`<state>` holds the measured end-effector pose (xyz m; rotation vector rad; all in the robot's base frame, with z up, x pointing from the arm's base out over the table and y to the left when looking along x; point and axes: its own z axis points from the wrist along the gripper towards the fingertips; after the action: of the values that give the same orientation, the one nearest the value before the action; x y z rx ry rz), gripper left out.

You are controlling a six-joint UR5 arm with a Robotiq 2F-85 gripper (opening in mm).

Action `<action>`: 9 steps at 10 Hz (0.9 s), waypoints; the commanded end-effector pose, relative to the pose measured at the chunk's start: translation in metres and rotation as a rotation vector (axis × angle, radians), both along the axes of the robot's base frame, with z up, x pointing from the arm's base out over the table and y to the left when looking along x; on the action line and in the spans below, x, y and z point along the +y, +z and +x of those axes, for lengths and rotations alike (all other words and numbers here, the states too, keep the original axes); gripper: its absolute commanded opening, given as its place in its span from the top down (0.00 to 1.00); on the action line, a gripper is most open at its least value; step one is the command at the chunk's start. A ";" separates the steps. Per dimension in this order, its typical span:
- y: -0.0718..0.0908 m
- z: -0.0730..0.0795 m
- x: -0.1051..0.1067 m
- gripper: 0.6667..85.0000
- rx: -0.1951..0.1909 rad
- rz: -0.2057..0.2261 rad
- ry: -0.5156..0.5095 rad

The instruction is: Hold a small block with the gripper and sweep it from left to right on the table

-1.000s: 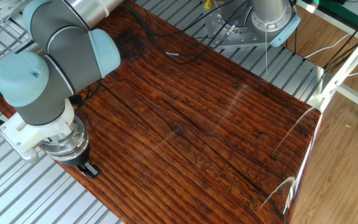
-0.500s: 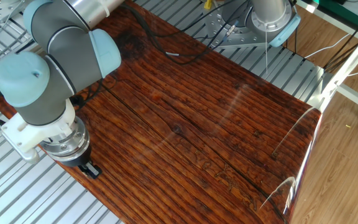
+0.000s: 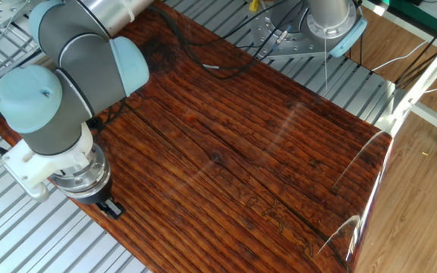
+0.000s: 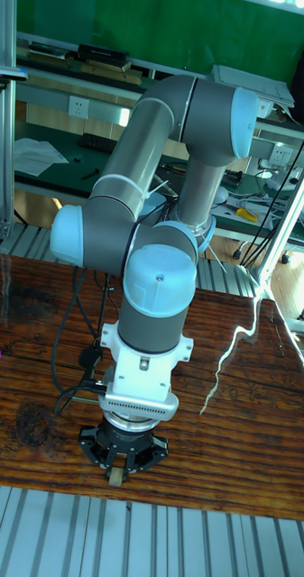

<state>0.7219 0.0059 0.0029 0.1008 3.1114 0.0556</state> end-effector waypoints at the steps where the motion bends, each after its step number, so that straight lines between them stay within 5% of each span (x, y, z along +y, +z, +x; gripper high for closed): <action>1: 0.003 0.000 0.003 1.00 0.000 0.014 -0.007; 9: 0.001 0.000 0.011 1.00 -0.001 0.016 -0.018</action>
<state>0.7215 0.0137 0.0025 0.1138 3.1125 0.0625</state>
